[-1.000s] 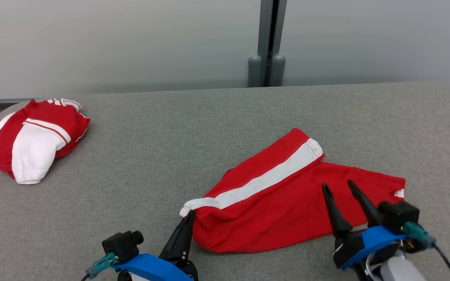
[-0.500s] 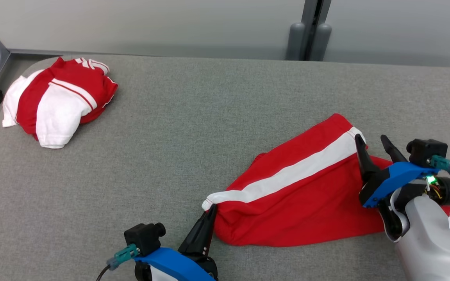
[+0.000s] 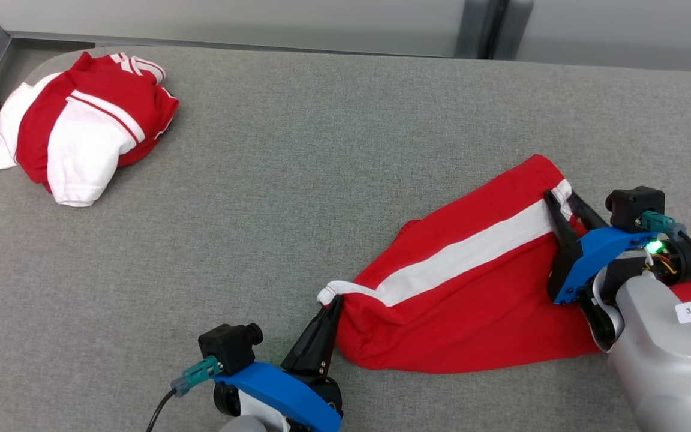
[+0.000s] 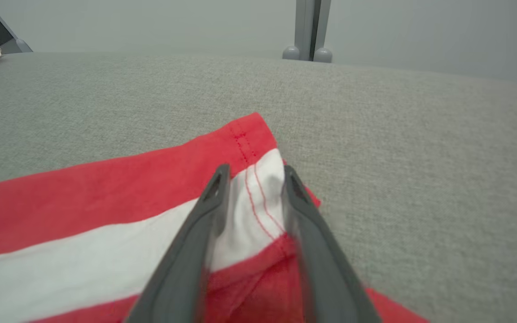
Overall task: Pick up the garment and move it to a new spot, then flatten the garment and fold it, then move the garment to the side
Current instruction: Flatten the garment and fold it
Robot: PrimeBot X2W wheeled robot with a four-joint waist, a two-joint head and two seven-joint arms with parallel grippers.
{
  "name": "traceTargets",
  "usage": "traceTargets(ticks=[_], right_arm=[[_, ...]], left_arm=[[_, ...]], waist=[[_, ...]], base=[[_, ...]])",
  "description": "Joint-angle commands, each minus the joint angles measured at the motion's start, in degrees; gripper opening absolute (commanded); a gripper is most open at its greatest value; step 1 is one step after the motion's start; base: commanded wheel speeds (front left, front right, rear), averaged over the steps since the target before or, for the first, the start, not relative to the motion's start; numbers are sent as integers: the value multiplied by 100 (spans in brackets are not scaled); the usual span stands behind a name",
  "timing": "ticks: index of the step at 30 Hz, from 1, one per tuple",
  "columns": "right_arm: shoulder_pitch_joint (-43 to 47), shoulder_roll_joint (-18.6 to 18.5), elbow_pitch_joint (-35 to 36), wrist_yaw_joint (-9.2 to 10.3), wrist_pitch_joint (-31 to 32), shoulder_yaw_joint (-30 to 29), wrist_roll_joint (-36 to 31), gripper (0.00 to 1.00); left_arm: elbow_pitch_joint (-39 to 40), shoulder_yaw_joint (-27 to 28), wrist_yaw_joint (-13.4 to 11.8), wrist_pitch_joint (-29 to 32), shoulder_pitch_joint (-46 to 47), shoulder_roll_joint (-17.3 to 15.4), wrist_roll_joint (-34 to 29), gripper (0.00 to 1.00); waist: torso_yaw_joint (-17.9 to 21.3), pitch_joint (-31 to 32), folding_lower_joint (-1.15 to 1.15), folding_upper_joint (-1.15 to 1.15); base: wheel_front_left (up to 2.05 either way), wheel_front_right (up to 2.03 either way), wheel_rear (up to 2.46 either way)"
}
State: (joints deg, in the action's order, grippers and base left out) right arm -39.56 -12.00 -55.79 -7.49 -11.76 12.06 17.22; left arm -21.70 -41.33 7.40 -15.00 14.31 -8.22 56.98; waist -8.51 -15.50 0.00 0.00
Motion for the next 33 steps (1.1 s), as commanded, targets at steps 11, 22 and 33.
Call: traceTargets(ticks=[11, 22, 33], right_arm=[[-202, -202, 882, -1, -346, 221, 749, 0], [-280, -712, 2925, -1, -205, -175, 1936, 0], [-691, -1122, 3557, 5, 571, -292, 1854, 0]], left_arm=[[577, 587, 15, -28, 485, -259, -440, 0], [1305, 436, 12, -28, 2110, -1702, -810, 0], [962, 270, -2, 285, 3259, -2369, -639, 0]], waist=[[243, 376, 0, 0], [944, 1196, 0, 0], [1278, 855, 0, 0]], base=[[0, 0, 0], [0, 0, 0], [0, 0, 0]])
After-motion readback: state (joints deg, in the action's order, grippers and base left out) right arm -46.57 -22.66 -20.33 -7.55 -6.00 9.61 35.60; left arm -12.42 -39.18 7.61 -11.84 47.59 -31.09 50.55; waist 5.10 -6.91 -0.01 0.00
